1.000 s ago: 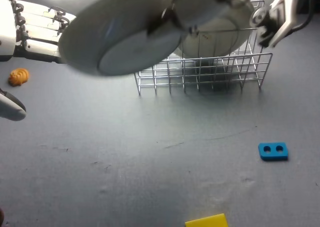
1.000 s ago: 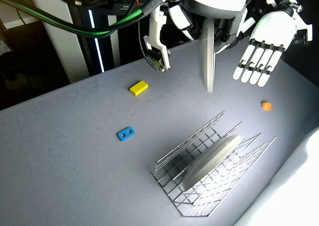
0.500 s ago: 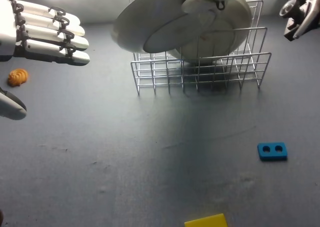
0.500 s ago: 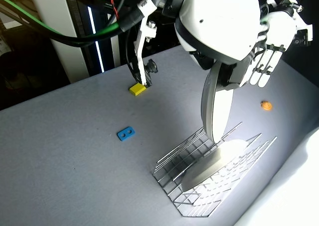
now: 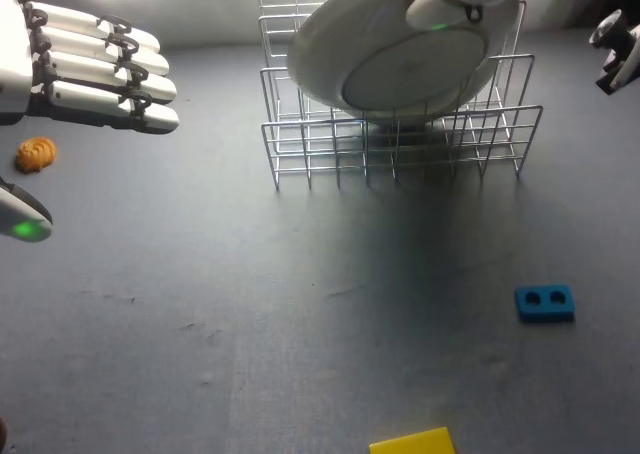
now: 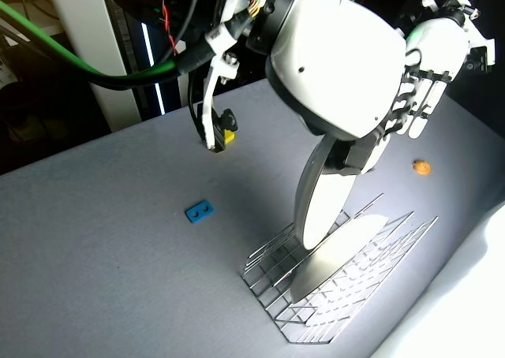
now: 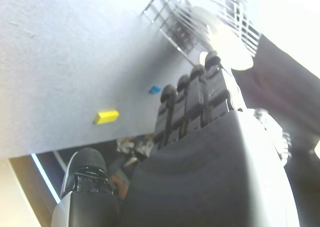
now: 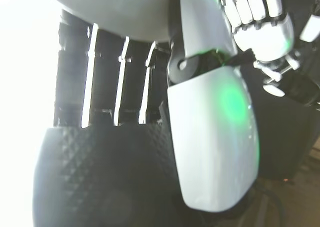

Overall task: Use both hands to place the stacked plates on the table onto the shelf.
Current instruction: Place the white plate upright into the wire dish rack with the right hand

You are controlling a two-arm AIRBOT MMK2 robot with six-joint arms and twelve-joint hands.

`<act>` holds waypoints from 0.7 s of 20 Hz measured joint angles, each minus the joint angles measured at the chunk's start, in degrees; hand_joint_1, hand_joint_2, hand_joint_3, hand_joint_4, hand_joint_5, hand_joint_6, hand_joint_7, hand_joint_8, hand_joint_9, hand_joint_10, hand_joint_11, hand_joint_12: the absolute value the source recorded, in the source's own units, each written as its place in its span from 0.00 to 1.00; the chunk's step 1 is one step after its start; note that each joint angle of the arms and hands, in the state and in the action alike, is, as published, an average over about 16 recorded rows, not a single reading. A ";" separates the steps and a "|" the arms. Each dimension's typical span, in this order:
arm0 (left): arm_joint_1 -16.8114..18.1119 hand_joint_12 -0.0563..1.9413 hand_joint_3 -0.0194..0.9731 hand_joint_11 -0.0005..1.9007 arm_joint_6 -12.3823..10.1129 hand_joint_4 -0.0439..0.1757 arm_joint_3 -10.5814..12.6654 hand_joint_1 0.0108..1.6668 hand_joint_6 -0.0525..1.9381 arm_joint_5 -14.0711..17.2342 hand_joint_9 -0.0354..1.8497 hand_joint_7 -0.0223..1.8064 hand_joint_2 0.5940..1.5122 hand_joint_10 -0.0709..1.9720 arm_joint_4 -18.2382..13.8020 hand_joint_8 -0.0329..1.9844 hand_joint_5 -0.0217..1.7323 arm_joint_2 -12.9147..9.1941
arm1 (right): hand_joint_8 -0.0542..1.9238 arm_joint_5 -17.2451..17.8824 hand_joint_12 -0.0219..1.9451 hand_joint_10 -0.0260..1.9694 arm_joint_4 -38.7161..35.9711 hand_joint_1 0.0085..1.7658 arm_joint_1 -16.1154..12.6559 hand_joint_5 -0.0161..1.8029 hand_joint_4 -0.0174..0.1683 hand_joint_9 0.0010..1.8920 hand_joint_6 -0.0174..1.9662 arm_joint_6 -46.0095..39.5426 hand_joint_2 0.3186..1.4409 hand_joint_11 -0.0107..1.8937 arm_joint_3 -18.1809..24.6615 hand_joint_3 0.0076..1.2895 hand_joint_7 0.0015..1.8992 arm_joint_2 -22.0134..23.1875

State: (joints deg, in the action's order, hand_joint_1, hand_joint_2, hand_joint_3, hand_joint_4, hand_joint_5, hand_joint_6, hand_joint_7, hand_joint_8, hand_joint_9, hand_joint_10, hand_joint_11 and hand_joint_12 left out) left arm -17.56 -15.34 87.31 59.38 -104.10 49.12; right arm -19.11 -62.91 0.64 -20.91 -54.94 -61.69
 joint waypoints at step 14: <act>-0.08 0.02 0.03 0.01 0.30 0.20 -0.09 0.01 0.04 0.17 0.03 0.03 0.61 0.01 -0.01 0.02 0.05 0.00 | 0.38 -1.06 0.44 0.27 0.23 0.74 6.02 0.50 0.06 0.65 0.43 -3.77 0.58 0.58 -10.52 0.00 0.59 -6.59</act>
State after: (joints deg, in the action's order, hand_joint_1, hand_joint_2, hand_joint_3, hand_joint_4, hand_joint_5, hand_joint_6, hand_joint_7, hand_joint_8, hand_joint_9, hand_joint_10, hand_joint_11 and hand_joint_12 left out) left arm -17.65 -15.04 87.22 59.55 -104.11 49.12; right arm -20.18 -62.69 6.66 -24.68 -65.47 -68.28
